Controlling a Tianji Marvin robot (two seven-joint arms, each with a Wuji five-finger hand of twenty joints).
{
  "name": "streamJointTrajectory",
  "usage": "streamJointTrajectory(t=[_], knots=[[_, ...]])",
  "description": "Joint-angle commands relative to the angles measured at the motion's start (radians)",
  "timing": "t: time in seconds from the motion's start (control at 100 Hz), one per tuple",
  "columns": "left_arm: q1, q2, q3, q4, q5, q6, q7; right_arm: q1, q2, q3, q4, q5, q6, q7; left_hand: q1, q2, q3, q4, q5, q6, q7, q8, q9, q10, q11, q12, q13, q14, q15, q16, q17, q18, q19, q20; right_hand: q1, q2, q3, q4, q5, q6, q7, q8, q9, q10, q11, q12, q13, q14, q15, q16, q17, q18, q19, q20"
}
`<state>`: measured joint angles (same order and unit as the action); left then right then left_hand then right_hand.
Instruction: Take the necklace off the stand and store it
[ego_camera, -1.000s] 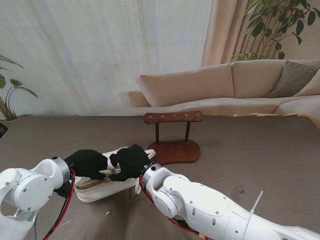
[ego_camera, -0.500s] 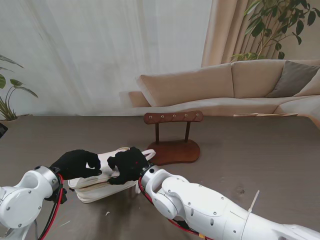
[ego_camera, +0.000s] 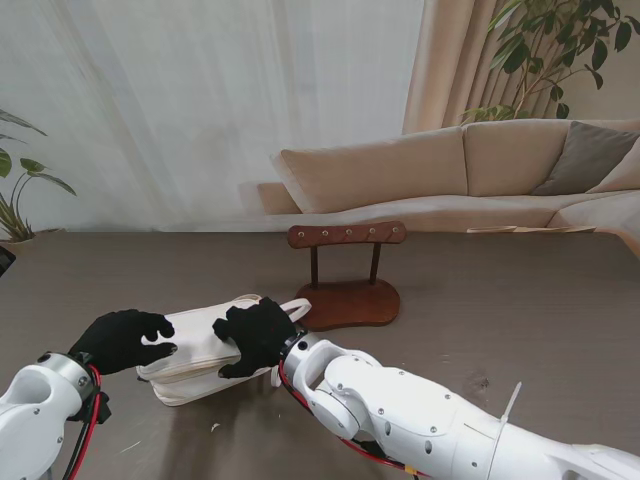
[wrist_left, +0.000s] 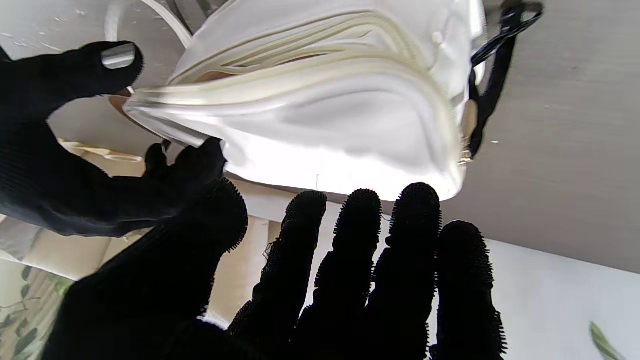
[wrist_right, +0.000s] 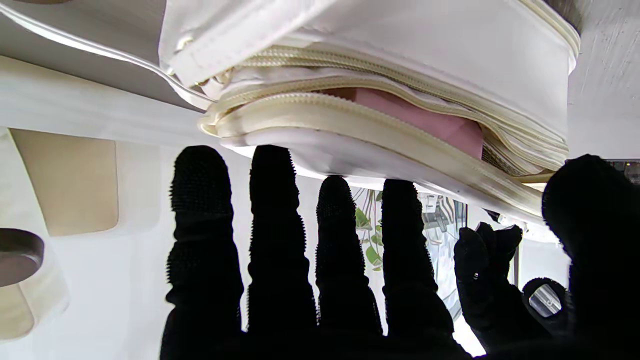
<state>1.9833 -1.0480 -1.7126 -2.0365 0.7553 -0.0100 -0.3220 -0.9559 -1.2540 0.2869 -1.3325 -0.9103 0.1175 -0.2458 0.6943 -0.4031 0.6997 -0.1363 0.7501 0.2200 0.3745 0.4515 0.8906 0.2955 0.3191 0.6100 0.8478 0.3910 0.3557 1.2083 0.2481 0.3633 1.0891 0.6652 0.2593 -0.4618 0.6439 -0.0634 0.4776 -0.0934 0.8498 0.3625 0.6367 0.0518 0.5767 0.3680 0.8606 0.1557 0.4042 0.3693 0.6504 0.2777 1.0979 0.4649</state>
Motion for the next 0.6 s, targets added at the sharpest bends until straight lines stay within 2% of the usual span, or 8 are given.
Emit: streamJointTrajectory(t=[0.0,0.23,0.31,0.49,0.59], knots=[[0.021,-0.009,-0.014,0.008,-0.003,0.014,-0.001,-0.015,0.008,-0.010,0.009,0.003,-0.002,0.037,-0.032,0.041,0.022,0.038,-0.024,0.020,-0.034,-0.022,-0.030,0.025,0.011,0.019,-0.006,0.035,0.002,0.002,-0.033,-0.012,0.031,0.020,-0.037,-0.001,0.026,0.016,0.024,-0.058,-0.032,-0.035,-0.024,-0.028,0.012,-0.015,-0.002,-0.002,0.019,-0.003,-0.241,-0.019,-0.019,-0.019],[0.068,-0.023,-0.061,0.023,0.006,0.061,0.056,-0.009,0.026,-0.013,-0.003,-0.005,-0.006,0.076,-0.019,0.046,0.011,0.039,-0.030,-0.001,-0.102,-0.065,-0.058,0.044,0.023,0.044,-0.014,0.049,0.003,0.006,-0.050,-0.012,0.046,0.038,-0.039,-0.004,0.026,0.015,0.018,-0.063,-0.036,-0.038,-0.014,-0.034,0.010,-0.029,-0.004,-0.006,0.017,-0.006,-0.244,-0.022,-0.022,-0.017],[0.078,-0.026,-0.068,0.036,-0.008,0.077,0.066,-0.011,0.030,-0.009,-0.007,-0.008,-0.005,0.083,-0.015,0.044,0.007,0.040,-0.041,-0.033,-0.148,-0.099,-0.070,0.050,0.020,0.048,-0.016,0.055,-0.004,0.002,-0.060,-0.013,0.045,0.046,-0.041,-0.004,0.027,0.015,0.018,-0.062,-0.036,-0.038,-0.013,-0.031,0.010,-0.032,-0.005,-0.007,0.016,-0.007,-0.243,-0.021,-0.022,-0.017],[0.086,-0.025,-0.073,0.064,-0.034,0.098,0.052,-0.012,0.035,0.000,-0.013,-0.003,0.002,0.096,-0.006,0.028,0.007,0.043,-0.098,-0.150,-0.222,-0.171,-0.121,0.063,-0.001,0.050,-0.052,0.063,-0.027,-0.013,-0.099,-0.024,0.028,0.059,-0.041,-0.004,0.029,0.014,0.016,-0.058,-0.036,-0.040,-0.011,-0.027,0.011,-0.036,-0.006,-0.010,0.015,-0.008,-0.245,-0.022,-0.023,-0.015],[0.089,-0.019,-0.073,0.068,-0.014,0.099,0.022,-0.014,0.034,0.004,-0.012,0.006,0.004,0.099,-0.014,0.024,0.008,0.043,-0.171,-0.184,-0.283,-0.253,-0.162,0.060,-0.018,0.049,-0.077,0.052,-0.040,-0.027,-0.119,-0.041,0.012,0.069,-0.039,-0.005,0.029,0.014,0.016,-0.053,-0.035,-0.040,-0.010,-0.023,0.012,-0.037,-0.008,-0.010,0.015,-0.009,-0.247,-0.022,-0.024,-0.015]])
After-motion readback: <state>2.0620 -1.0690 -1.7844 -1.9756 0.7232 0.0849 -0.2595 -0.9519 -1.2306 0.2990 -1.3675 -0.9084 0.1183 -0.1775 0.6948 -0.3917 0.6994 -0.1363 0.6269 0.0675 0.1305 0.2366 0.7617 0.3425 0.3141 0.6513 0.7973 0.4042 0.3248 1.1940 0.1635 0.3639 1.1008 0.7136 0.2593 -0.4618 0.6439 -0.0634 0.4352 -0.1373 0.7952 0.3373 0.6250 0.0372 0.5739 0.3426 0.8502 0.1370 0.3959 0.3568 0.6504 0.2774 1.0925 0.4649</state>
